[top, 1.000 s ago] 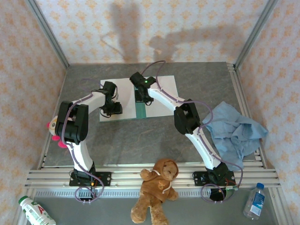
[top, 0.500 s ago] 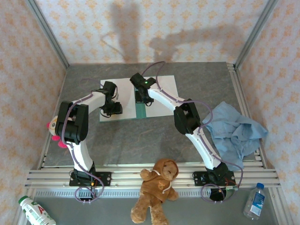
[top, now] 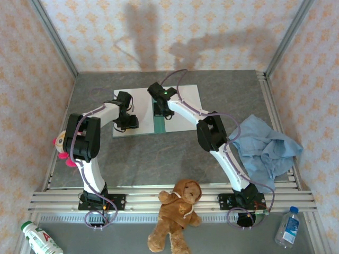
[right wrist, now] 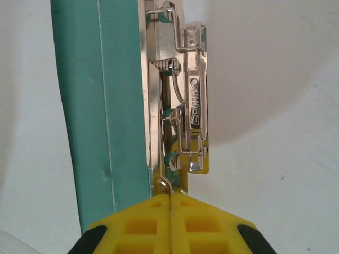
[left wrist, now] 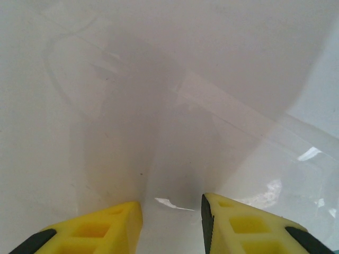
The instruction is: Put the files into the folder
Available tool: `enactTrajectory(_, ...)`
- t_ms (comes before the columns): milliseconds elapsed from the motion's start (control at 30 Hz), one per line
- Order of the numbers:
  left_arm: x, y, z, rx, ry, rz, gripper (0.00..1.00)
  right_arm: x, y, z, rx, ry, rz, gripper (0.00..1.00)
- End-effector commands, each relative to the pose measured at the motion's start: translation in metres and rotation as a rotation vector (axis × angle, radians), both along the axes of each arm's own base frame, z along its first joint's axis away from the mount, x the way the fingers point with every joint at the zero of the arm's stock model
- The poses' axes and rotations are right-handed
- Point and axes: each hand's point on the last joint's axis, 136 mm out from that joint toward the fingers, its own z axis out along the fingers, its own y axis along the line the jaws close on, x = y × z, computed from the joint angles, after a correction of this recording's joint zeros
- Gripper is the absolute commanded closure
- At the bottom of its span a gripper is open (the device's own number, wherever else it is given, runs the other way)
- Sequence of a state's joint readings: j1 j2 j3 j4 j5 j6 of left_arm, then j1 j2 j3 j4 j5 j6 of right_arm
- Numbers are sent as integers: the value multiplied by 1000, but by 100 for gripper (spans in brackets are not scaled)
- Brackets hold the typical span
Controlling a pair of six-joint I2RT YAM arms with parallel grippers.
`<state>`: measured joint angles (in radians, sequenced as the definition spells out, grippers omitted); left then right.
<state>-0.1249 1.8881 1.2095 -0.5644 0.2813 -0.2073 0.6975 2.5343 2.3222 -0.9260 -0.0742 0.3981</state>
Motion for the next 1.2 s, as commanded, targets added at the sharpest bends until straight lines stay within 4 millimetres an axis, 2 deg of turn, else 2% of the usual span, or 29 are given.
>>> enactTrajectory(0, -18, 4, -20, 35, 96, -15, 63, -4, -42, -22, -139, 49, -41, 93)
enactTrajectory(900, -19, 5, -21, 40, 110, -19, 63, -3, -50, -33, -159, 61, -51, 94)
enactTrajectory(1167, -19, 4, -20, 38, 107, -20, 63, -4, -49, -42, -162, 78, -49, 94)
